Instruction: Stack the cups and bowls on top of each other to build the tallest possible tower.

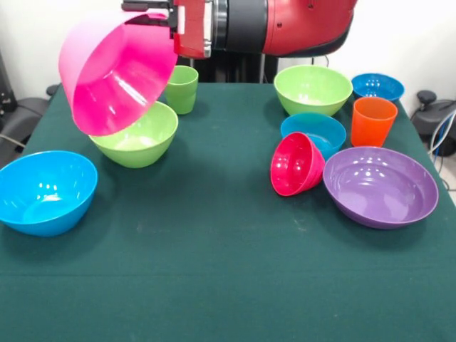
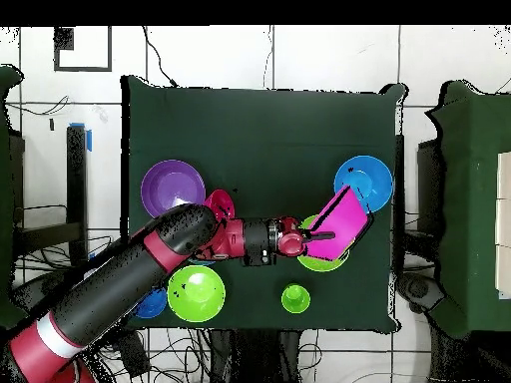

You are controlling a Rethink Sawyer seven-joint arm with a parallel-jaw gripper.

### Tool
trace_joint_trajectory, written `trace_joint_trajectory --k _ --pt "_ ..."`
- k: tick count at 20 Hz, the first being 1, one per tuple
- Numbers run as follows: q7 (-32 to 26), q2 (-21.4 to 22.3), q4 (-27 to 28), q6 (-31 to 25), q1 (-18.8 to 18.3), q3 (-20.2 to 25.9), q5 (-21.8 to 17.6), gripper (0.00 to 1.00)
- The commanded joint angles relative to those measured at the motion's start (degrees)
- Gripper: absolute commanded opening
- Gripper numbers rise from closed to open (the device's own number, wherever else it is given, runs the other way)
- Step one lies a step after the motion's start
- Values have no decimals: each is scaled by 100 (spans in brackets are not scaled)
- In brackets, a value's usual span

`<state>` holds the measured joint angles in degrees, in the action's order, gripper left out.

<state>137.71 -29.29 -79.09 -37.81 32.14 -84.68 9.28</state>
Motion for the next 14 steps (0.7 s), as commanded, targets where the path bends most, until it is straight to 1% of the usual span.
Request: trace_joint_trajectory --k 1,6,14 --pt "837 103 650 544 -97 1027 239 0" --pt "696 269 602 892 -137 1373 211 0" --pt "676 360 563 1328 -167 1708 149 0"
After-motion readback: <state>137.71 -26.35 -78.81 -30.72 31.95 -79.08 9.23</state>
